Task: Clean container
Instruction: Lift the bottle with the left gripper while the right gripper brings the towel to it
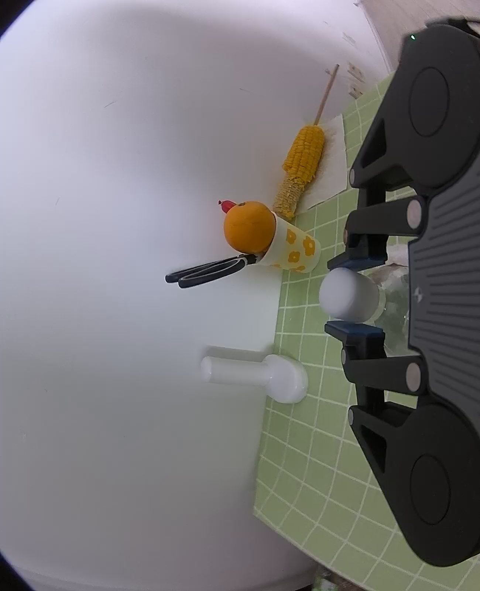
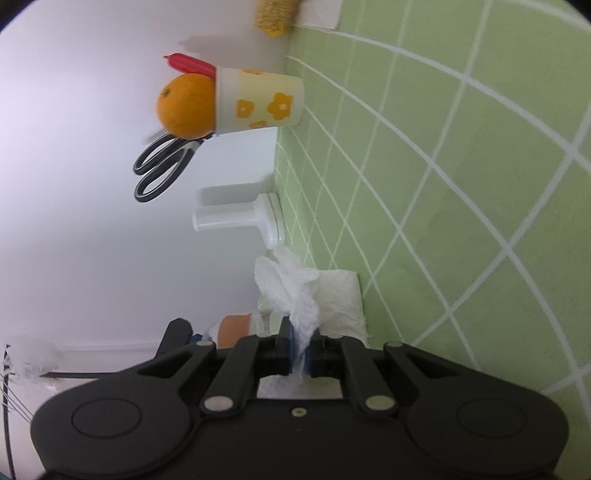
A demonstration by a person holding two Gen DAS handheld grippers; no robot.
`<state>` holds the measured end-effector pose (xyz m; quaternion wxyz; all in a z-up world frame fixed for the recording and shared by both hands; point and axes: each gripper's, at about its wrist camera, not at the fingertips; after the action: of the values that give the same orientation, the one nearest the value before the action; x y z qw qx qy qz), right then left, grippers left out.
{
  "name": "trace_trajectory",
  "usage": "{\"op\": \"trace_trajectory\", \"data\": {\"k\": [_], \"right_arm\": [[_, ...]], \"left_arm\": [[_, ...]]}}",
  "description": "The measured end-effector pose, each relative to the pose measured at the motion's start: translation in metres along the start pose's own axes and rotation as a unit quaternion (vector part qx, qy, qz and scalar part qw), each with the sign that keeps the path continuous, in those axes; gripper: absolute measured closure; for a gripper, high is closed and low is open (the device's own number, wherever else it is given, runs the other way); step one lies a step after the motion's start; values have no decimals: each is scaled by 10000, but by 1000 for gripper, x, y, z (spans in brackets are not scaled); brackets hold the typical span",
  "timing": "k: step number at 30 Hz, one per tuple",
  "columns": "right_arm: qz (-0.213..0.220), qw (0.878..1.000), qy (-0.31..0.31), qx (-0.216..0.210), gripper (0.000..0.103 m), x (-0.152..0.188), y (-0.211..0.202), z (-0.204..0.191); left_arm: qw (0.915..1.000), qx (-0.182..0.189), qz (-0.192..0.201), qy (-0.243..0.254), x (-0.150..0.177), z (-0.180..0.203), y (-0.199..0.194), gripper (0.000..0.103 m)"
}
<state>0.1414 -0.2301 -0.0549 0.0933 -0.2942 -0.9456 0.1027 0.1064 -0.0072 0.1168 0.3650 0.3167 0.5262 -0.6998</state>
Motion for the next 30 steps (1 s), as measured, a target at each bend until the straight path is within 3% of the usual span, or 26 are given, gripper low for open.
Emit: {"op": "trace_trajectory", "data": {"k": [5,11,16,25,30], "right_arm": [[-85,9998,163,2,96,-1,1,7],[-137,9980,170,-593,95,-6,-4,-7],[-216,9973,600,-363,95,-7,-7,20],[256,9980,-149,-553,95,1,-37,-18],[142,9952,-444,-861,95,12,-41,-41]], "left_arm": [[9996,125,-80,-253,-3,-7,1,72],[9952,381,-252,-865,-7,-18,3,71],[9942,471,-315,-914,-5,-14,0,71],[9938,591,-383,-866,2,-1,-6,71],[9926,614,-364,-982,5,-3,-7,71]]}}
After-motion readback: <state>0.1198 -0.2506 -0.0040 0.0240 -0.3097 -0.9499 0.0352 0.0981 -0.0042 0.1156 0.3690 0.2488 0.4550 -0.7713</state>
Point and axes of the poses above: each gripper's, at about its wrist camera, not at the fingertips, and y roughly the way its jaws point, z to its right, x to its underside, and after that the axes turned 1 degree about -y, right-handed
